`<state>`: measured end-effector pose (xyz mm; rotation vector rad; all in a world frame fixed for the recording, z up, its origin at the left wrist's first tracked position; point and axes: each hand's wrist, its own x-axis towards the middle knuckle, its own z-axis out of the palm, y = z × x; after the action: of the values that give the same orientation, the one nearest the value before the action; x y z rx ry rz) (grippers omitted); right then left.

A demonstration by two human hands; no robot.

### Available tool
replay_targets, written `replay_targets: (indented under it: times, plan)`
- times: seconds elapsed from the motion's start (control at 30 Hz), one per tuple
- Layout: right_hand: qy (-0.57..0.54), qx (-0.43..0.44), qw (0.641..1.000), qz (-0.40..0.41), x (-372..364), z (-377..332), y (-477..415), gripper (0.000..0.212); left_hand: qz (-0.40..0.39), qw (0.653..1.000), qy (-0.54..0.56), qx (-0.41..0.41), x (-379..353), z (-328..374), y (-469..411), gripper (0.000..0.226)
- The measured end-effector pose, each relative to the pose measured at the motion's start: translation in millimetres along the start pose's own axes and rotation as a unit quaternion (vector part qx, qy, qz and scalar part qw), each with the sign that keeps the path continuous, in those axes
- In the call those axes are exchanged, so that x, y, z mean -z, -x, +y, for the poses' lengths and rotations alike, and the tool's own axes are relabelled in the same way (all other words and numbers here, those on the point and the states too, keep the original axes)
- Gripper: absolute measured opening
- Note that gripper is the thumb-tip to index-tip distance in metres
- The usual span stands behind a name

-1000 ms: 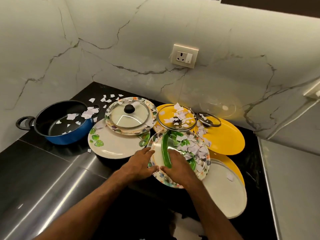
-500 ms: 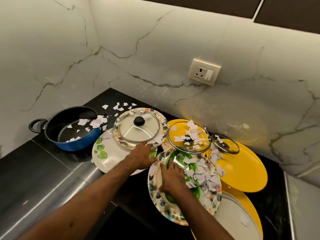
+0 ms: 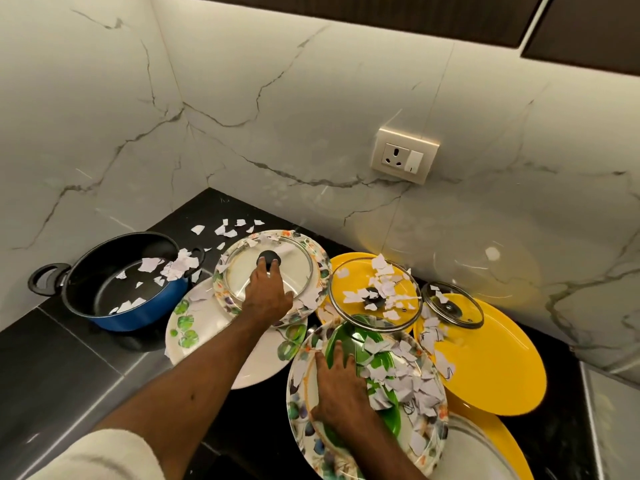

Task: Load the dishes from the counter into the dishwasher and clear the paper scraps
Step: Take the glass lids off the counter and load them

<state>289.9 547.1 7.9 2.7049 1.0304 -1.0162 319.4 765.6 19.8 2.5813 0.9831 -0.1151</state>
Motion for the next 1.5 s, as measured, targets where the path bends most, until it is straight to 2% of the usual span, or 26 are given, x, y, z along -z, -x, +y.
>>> replay_targets:
  times: [0.27,0.4,0.7,1.07,1.3,1.5]
  plan:
    - [-0.018,0.003,1.000,0.001,1.4,3.1,-2.2,0.117,-0.015,1.000,0.023,0.015,-1.4,-1.0,-26.2,0.091]
    - [-0.019,0.004,1.000,0.011,4.6,3.2,0.3,0.114,-0.024,0.999,0.009,0.022,0.7,-3.6,-36.4,0.081]
    - [-0.013,-0.003,1.000,0.027,1.4,2.2,-0.5,0.111,0.009,0.998,0.059,0.032,4.5,-2.8,-54.9,0.055]
    - [-0.011,-0.006,1.000,0.010,2.5,2.4,-4.2,0.113,-0.001,1.000,-0.018,0.022,10.6,-6.0,-56.5,0.071]
    - [-0.009,-0.008,1.000,-0.006,6.6,0.8,-1.6,0.115,0.006,0.999,-0.013,0.030,11.6,-4.4,-56.5,0.065]
    - [-0.019,-0.007,1.000,-0.008,7.8,0.6,0.7,0.115,0.017,1.000,0.012,0.014,16.9,-7.5,-56.1,0.051]
